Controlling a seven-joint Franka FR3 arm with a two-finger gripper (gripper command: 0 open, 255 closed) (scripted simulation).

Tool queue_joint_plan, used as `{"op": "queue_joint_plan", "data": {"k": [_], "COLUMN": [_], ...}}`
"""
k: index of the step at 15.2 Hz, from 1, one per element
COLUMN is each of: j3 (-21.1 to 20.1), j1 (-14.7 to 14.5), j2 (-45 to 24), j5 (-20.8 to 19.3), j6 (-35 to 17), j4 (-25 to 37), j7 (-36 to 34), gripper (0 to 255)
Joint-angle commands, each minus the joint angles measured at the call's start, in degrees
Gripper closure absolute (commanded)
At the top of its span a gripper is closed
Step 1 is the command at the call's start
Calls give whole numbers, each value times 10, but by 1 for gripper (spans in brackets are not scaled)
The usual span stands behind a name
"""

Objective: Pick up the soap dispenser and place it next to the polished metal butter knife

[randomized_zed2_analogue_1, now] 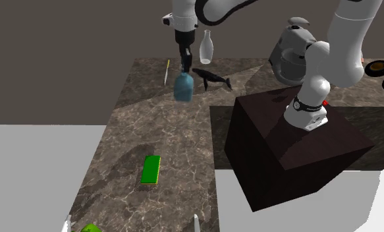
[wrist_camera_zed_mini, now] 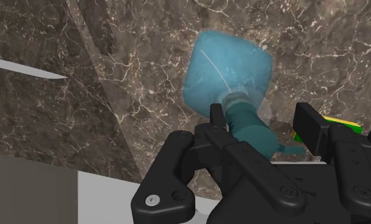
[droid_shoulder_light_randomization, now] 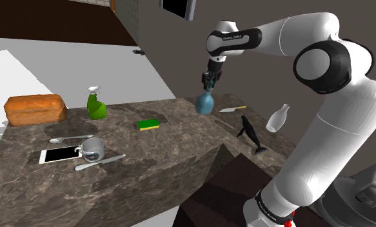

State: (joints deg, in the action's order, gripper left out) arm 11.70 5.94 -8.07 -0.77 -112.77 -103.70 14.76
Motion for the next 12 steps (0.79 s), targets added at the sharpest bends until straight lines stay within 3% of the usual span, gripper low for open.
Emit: {"op": "queue_joint_plan", "data": {"k": [1, 12], "j3": [0, 1], "j1": [0, 0], "j2": [3, 10], "j5": [0, -2], "j6": [15, 97], "j4": [12, 88], "j7": [0, 2], "gripper": [255, 255]}}
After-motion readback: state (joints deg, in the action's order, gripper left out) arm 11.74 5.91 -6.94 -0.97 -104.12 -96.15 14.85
